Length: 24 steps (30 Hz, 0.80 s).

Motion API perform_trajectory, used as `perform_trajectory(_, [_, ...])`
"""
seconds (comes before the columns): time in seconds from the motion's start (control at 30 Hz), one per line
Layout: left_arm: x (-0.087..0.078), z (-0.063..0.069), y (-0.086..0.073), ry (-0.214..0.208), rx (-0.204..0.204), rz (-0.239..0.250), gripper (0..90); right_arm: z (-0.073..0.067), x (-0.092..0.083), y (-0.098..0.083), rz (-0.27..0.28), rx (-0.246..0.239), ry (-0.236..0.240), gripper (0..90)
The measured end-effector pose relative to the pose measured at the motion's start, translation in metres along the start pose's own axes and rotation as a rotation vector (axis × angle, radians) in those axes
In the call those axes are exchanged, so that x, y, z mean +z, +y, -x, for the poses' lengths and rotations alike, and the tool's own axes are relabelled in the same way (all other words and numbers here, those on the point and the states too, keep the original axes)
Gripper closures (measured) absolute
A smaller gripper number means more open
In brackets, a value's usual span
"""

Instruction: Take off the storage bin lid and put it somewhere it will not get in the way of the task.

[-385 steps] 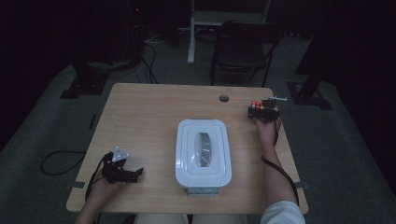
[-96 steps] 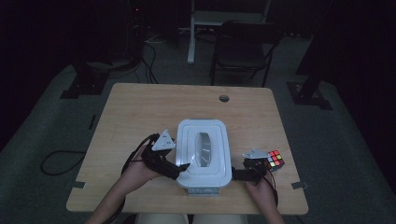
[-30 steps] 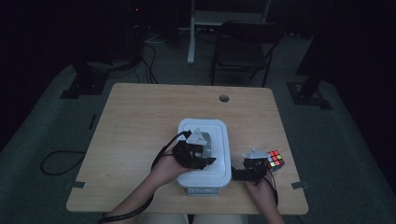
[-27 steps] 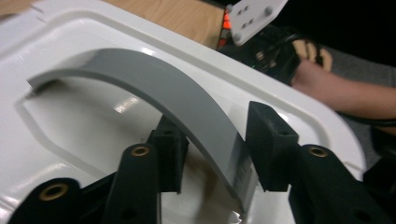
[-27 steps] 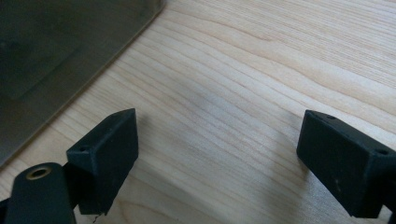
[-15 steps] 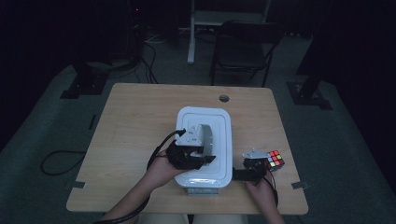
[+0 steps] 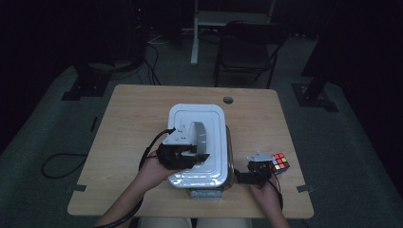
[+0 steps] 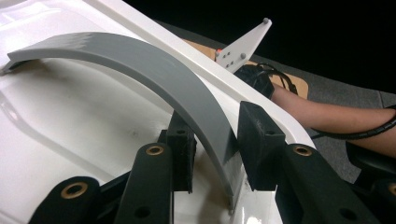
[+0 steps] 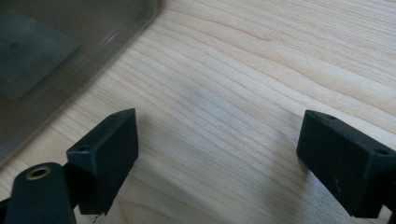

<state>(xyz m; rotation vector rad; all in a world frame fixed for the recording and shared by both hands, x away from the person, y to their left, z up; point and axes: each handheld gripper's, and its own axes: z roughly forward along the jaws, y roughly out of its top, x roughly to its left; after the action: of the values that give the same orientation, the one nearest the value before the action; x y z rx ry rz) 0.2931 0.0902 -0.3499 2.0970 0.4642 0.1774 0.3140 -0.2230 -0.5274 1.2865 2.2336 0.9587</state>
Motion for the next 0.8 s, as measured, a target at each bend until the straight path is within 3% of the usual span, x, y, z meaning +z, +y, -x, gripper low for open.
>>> perform_trajectory(0.3, [-0.022,-0.009,-0.009,-0.011,-0.004,0.013,70.2,0.000,0.000,0.000,0.000,0.000,0.000,12.6])
perform_trajectory(0.43, [-0.036,-0.015,-0.015,0.014,-0.010,0.022,70.3,0.000,0.000,0.000,0.000,0.000,0.000,12.6])
perform_trajectory(0.8, [-0.059,-0.030,-0.036,0.029,-0.019,0.061,70.4,0.000,0.000,0.000,0.000,0.000,0.000,12.6])
